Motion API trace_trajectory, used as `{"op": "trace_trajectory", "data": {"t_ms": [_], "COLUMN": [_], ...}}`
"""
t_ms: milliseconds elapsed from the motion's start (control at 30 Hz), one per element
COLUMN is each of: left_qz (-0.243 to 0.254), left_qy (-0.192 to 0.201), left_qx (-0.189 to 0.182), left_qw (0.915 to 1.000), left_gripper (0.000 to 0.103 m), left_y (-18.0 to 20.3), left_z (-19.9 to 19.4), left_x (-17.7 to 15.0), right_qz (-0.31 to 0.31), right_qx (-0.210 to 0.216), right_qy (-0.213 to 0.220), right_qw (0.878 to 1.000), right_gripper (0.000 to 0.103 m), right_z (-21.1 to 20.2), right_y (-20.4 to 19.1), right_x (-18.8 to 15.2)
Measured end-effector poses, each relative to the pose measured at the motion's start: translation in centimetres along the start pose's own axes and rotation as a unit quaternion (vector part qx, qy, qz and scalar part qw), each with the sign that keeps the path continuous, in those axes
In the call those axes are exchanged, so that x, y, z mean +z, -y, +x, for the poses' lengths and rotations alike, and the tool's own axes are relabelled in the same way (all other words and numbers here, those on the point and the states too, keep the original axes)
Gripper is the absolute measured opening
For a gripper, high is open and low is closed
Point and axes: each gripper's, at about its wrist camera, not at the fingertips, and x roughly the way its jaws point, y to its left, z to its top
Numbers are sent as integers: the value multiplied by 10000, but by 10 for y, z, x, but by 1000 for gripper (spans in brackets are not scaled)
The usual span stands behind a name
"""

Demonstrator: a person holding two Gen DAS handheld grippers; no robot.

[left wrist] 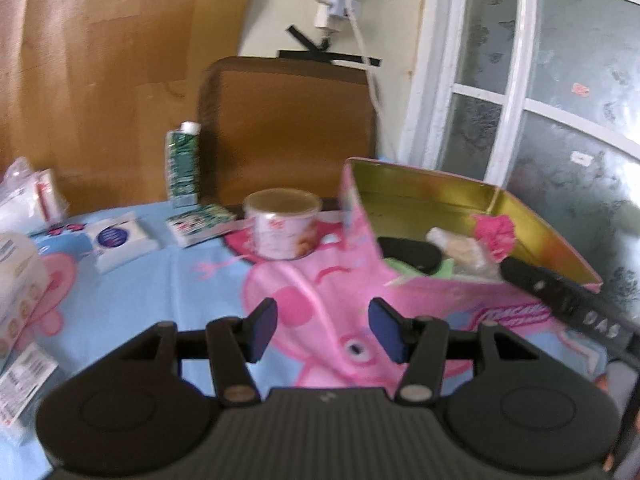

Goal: Organize soft objects
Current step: 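Move the left gripper back toward the barcode card on the table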

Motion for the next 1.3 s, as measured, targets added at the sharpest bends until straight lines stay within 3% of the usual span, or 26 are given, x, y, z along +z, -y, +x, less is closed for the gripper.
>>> {"op": "trace_trajectory", "data": {"t_ms": [400,733,900,1033,1133,1233,1300], "left_qz": [-241,-421,-809,-894,-1162,-1018,-795], "left_qy": [15,42,236,556,587,766,905], "left_qx": [589,757,953,1367,1270,1305,1353], "left_qw": [9980,9962,9919,9850,9833,9832,9835], "left_gripper": [55,55,57,60,60,60,60], "left_y": [-54,-95,-132,-154,-166,-161,-153], "left_z": [-12,-21,-39,-48,-47,-49,-51], "left_x": [-27,-48,-54,-53,-55,-56,-57], "right_qz": [-602,-1126,-1384,-1432,-1533,-1632,-1587], "right_qx": [393,708,958,1357,1598,1505,1307], "right_qy": [-29,-240,-399,-803,-1028,-1205,-1581], "right_qw": [9974,9908,9849,9771,9697,9676,9658], "right_gripper": [66,66,66,66,65,68,72], "right_z": [-5,2,12,42,83,139,191], "right_y": [-60,-96,-118,-143,-169,-200,-214], "right_x": [-13,-22,-29,-26,-14,5,18]}}
